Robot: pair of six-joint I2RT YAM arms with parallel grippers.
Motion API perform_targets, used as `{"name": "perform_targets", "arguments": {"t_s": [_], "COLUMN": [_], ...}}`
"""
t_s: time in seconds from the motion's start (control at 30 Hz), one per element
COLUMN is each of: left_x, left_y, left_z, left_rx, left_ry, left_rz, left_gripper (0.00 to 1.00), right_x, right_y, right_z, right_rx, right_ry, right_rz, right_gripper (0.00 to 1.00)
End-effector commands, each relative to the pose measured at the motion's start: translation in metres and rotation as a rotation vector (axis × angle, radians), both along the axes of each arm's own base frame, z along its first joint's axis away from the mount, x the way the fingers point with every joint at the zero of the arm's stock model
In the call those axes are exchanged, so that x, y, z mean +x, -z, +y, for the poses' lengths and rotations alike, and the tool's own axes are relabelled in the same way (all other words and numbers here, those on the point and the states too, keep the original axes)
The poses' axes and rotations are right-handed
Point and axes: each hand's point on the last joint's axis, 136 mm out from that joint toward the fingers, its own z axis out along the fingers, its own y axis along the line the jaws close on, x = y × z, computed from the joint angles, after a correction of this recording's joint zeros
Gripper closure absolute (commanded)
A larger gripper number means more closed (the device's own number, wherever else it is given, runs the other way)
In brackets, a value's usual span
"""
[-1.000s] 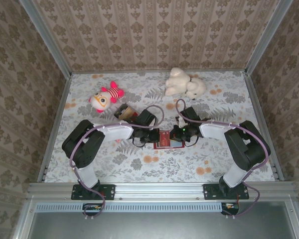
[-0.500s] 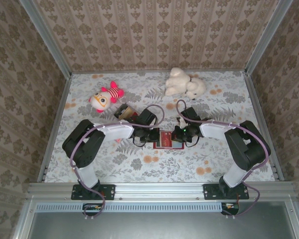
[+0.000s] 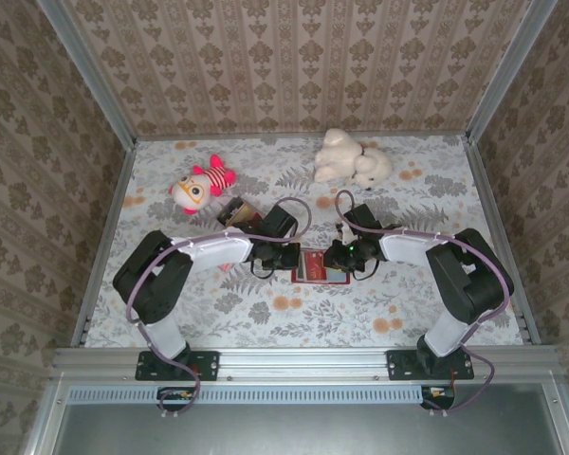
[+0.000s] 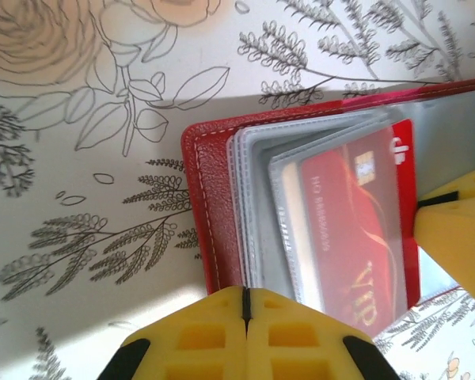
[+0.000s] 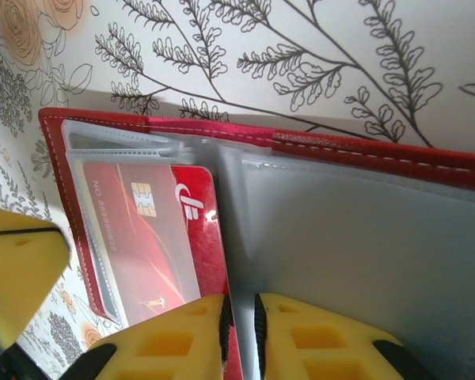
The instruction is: Take the credit cards out of the card holder
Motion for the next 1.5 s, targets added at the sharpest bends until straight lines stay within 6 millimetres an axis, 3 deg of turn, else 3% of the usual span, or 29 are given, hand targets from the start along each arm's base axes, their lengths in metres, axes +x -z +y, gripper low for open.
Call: {"name": "perform_targets", "arguments": {"t_s": [0.0,0.23,0.57,1.1,1.27,1.47], "left_x": [0.002,0.002,-0.005,-0.006,-0.005,-0.004], "left_y": [-0.018,-0.007,0.02,0.024,0.022,0.017], "left_z": [-0.006,-0.025,-0.017,-0.01,-0.011,-0.01], "left_rx": [-0.033,-0.079,-0.019,0.021,0.016,0.017], "left_ry": [0.024,0.041,0.036,0.033,0.036,0.035], "left_rz": [-0.047,-0.009,0.052,0.055,0.052,0.042], "left_gripper": [1.0,1.0,1.0,1.0,1.0,1.0], "right_x": [0.002,0.005,0.003,0.003,0.003,0.004], "right_y": [0.004,-0.006,-0.002,0.008,0.007,0.005], "right_z": [0.001,0.009,0.011,0.0,0.007,-0.003], "right_rx": [0.012,0.086,0.106,0.029,0.072,0.019], "right_ry": [0.009,-0.002,-0.016,0.004,-0.011,0.019], "right_rz": [0.02,0.0,0.005,0.023,0.027,0.011], "right_gripper": [0.8,0.81,0.83,0.81,0.89,0.94]}}
